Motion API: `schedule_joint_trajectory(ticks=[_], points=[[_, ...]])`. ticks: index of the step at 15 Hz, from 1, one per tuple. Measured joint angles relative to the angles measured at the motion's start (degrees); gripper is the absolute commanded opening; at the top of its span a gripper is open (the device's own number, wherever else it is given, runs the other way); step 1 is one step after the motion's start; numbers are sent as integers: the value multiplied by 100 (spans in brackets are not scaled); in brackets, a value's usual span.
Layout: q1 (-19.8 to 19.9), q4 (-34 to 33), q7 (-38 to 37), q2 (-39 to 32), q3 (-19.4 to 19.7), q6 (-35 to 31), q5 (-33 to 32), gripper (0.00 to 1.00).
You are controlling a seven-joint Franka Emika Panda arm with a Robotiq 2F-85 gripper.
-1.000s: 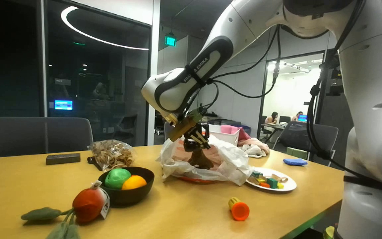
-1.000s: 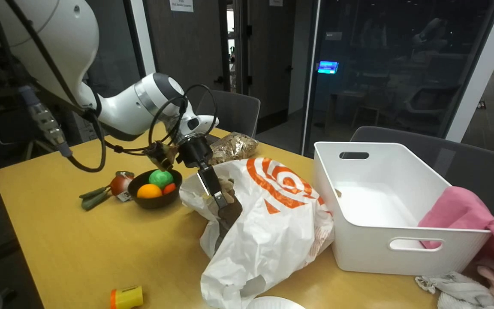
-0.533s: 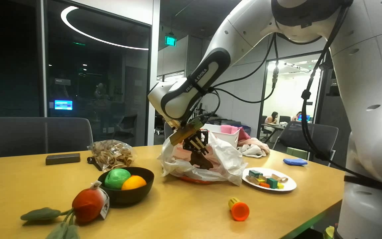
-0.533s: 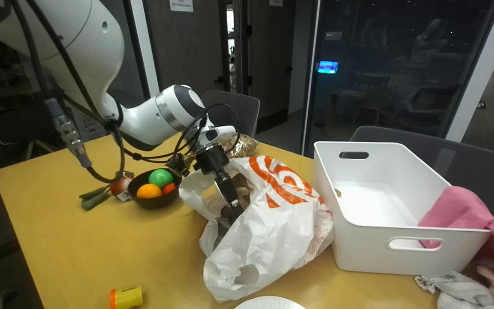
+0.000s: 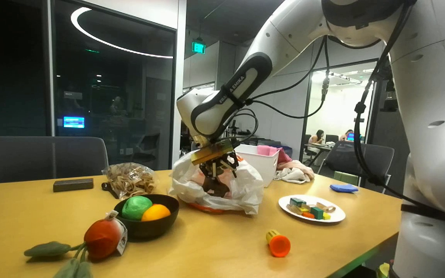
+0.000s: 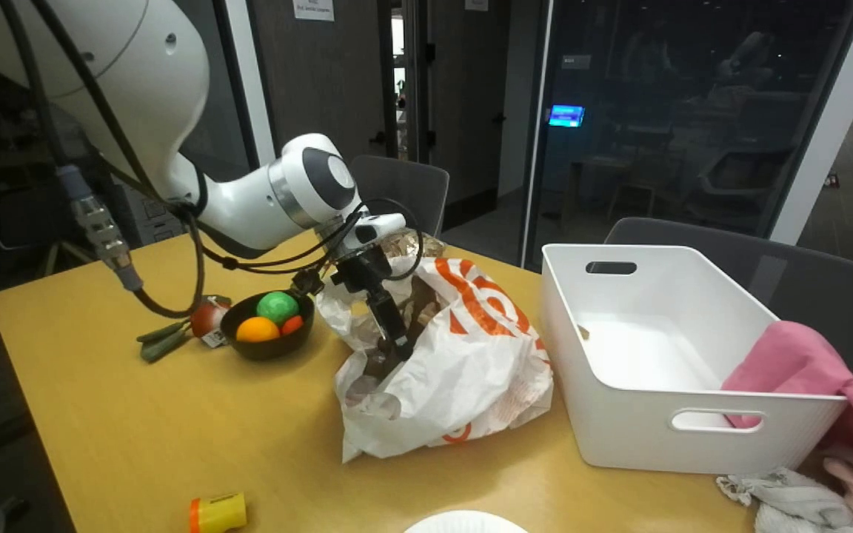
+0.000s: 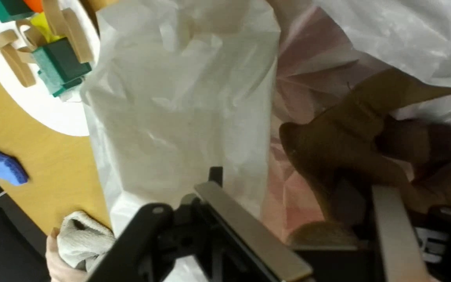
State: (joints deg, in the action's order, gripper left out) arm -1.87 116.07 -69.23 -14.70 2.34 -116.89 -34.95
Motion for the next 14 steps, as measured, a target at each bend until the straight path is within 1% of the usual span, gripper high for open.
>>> schedule_joint_trajectory(ticks=[3, 7, 11, 14], points=[[-29, 425, 117, 533, -70, -366, 322, 100], [-103, 1016, 491, 1454, -259, -437, 726, 100], [-291, 1364, 1021, 2239, -672, -633, 1011, 100], [-505, 1294, 1429, 2374, -1033, -808, 1188, 100]])
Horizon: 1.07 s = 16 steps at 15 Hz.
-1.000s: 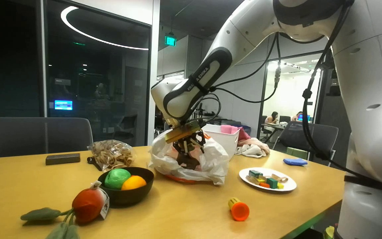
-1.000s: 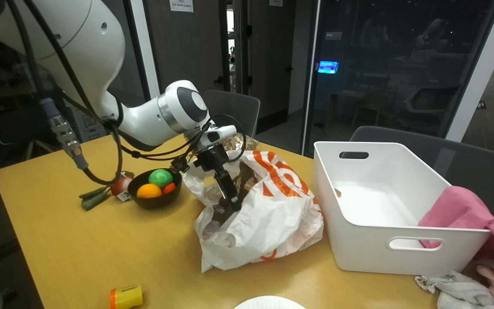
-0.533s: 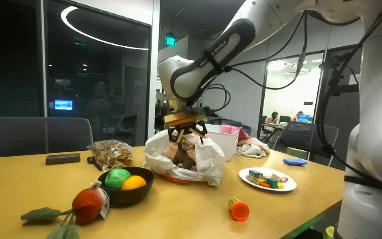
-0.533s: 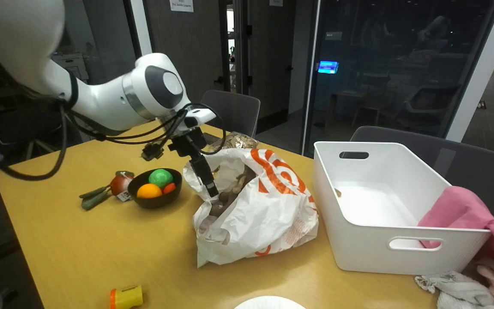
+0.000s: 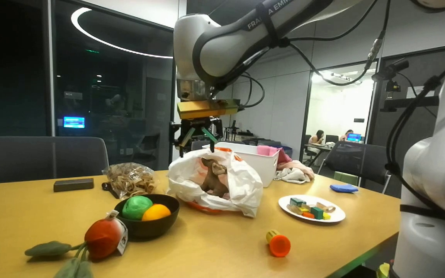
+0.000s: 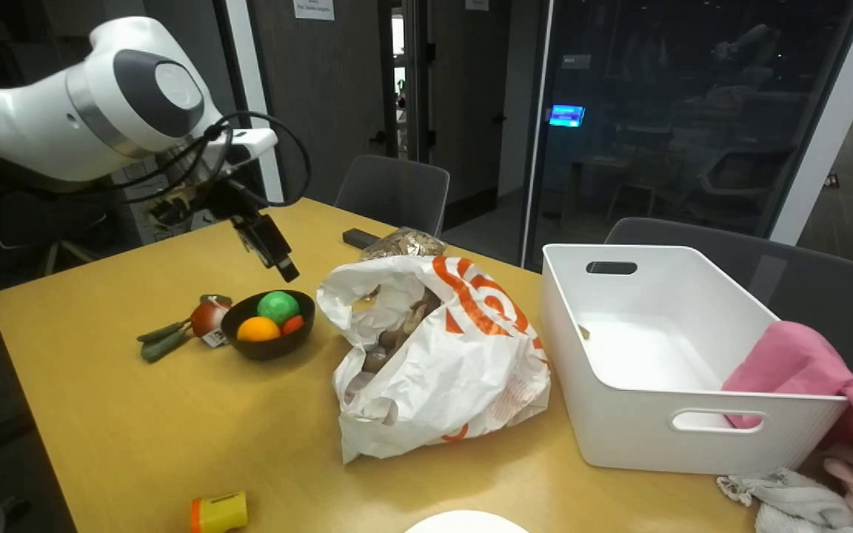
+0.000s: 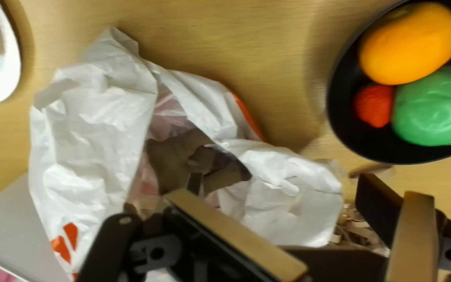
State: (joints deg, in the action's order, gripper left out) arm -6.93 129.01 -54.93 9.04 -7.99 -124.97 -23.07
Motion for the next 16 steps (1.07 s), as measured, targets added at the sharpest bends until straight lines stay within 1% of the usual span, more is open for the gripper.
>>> schedule_joint_trajectory(ticks=[2, 5, 8, 12, 14, 16], points=[[-108, -124, 362, -121, -165, -193, 123, 100], [-215, -465, 1142, -524, -284, -445, 409, 100], [-329, -861, 2125, -923, -315, -534, 988, 100], [-472, -1247, 3500, -1225, -413, -467, 1852, 100], [-516, -1354, 3825, -1287, -445, -395, 2013, 100], [-524, -1391, 3888, -1308, -447, -366, 2017, 100]])
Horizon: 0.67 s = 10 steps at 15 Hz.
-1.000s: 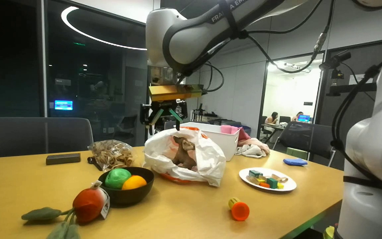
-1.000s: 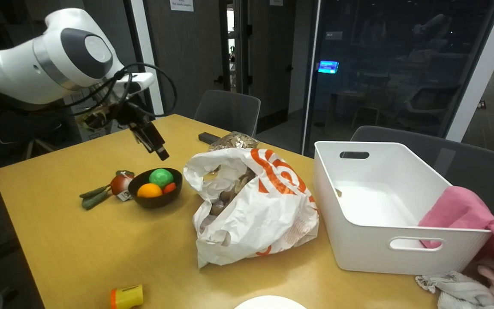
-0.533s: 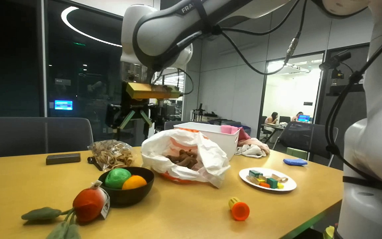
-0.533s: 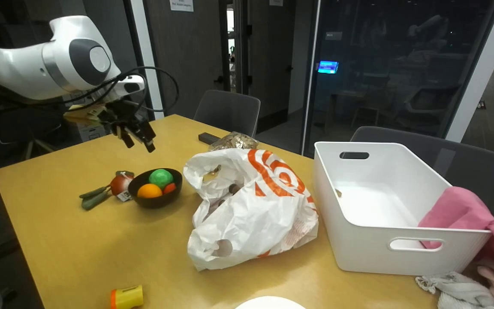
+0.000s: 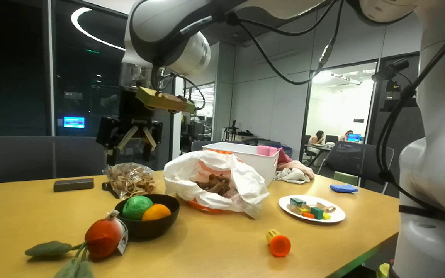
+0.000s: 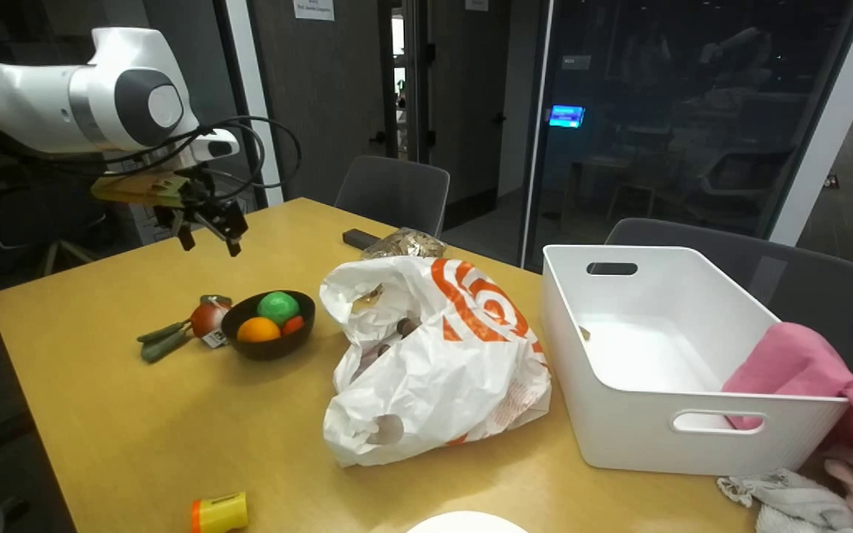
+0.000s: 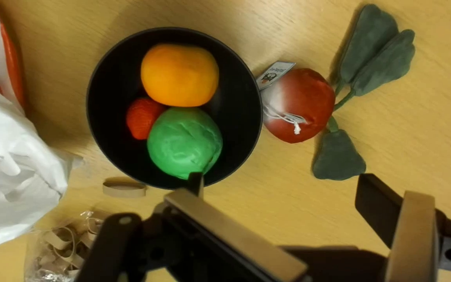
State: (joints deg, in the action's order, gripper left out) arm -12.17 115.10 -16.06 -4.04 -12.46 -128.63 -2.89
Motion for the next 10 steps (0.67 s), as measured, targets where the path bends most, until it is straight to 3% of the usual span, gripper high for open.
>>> schedule_joint_trajectory(ticks=[4, 10], points=[[-8, 4, 124, -122, 2, -1, -70, 100], [-200, -234, 527, -848, -36, -137, -130, 100]])
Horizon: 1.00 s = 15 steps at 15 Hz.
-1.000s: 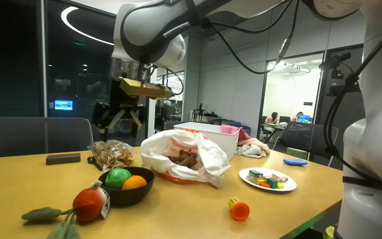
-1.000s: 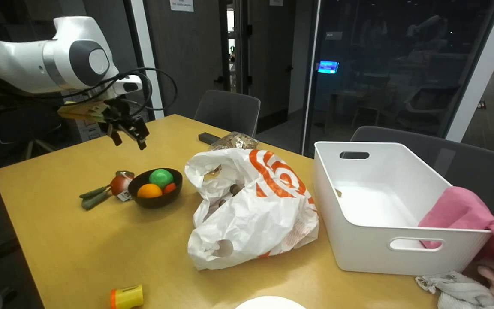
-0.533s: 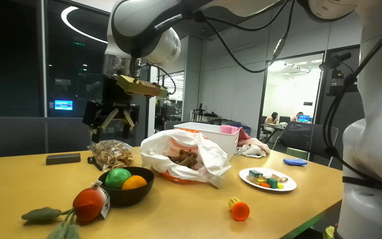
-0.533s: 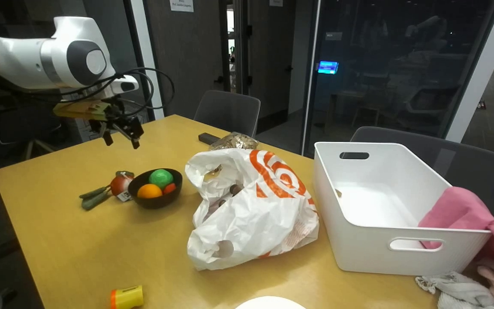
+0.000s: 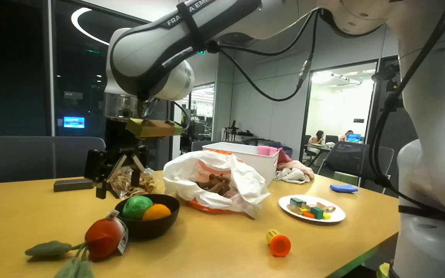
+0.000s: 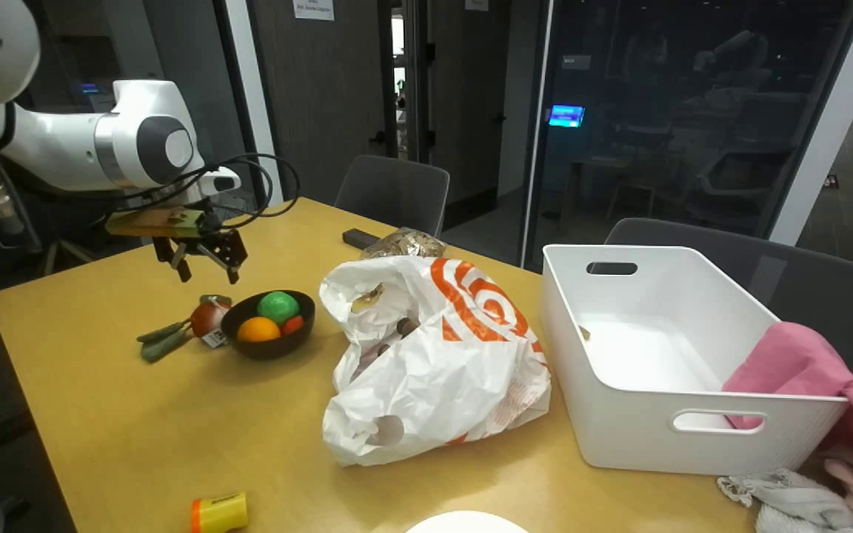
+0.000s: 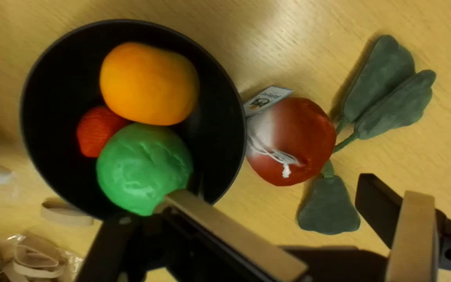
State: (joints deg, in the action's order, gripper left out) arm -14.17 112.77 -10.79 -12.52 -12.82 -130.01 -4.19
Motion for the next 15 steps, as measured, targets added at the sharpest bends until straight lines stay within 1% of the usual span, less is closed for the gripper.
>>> schedule_joint_trajectory(ticks=[4, 7, 11, 15], points=[[-125, -291, 366, -400, -90, 7, 40, 100], [-227, -454, 857, -590, -166, 65, 25, 100], [-230, -513, 1705, -812, -208, 327, 6, 100], [-210, -533, 2412, -1036, -158, 470, -392, 100]])
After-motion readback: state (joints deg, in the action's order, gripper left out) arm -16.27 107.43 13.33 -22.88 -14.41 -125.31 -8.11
